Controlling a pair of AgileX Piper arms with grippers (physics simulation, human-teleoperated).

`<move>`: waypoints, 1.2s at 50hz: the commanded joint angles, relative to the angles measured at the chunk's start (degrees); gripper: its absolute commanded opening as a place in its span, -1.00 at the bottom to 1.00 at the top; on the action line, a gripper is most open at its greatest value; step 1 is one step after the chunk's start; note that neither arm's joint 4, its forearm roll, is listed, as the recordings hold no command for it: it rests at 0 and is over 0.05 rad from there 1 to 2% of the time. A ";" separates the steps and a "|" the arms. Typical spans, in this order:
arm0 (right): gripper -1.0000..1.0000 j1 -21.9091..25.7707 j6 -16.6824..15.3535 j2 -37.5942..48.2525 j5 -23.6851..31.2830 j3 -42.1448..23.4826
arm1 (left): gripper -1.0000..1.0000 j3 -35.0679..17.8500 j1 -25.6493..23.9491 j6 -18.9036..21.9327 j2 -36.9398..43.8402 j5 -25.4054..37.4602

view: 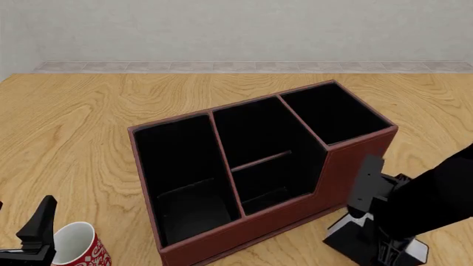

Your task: Pick up the book and place it in the right compartment of the caddy.

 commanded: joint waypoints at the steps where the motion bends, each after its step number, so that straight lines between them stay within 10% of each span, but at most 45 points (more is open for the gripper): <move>1: -1.00 1.37 3.71 -4.36 7.92 -2.73 | 1.00 -0.13 0.01 -0.14 0.00 0.21; 60: -1.00 -24.17 -14.73 -15.03 9.23 -8.19 | 1.00 -2.77 -1.90 -1.70 1.08 0.74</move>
